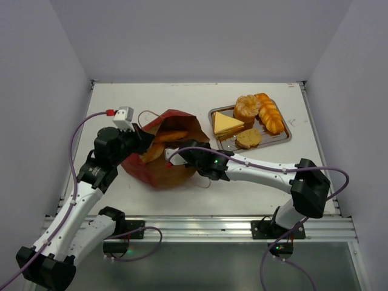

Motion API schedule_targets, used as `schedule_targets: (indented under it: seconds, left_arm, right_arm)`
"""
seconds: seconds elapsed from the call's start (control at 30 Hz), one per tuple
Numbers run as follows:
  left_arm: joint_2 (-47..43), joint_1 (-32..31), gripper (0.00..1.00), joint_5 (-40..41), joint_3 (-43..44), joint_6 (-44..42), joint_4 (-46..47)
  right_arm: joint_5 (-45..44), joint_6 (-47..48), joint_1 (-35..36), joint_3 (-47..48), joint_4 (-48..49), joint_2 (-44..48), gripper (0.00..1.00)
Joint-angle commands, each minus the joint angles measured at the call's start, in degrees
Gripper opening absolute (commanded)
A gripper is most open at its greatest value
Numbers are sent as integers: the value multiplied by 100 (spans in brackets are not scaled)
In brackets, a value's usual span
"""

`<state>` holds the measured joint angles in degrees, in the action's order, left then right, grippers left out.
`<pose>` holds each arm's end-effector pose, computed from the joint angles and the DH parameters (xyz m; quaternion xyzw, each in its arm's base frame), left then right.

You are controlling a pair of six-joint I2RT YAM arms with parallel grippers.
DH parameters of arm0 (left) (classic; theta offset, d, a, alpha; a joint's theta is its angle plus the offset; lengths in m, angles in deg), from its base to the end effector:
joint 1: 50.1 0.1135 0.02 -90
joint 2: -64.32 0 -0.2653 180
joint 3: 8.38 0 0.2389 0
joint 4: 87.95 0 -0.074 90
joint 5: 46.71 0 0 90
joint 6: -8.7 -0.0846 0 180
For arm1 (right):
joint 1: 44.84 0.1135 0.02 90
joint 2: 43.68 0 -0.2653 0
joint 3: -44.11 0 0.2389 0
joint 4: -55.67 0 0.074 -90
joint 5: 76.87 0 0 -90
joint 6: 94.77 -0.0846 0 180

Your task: Take the fake bread out of the paper bag

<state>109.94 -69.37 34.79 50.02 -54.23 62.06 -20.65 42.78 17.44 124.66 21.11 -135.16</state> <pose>0.2017 -0.0838 0.3093 -0.0107 0.8039 -0.2877 0.5205 0.2103 0.2991 0.2305 -0.6614 0.5991 -0.2202 0.3939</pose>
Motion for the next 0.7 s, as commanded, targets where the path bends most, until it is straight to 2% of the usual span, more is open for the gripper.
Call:
schedule_targets:
  seconds: [0.0, 0.13, 0.37, 0.67]
  left_arm:
    - [34, -16, 0, 14, -105, 62, 349]
    - [43, -16, 0, -135, -219, 79, 463]
    - [-19, -16, 0, -214, -255, 18, 393]
    - [-45, -16, 0, -276, -299, 18, 428]
  right_arm:
    - [-67, 97, -14, 1, -161, 376, 0]
    - [-199, 96, -5, 71, -196, 263, 0]
    - [-322, 123, -14, 282, -231, -36, 25]
    - [-489, 149, -14, 352, -153, -256, 36]
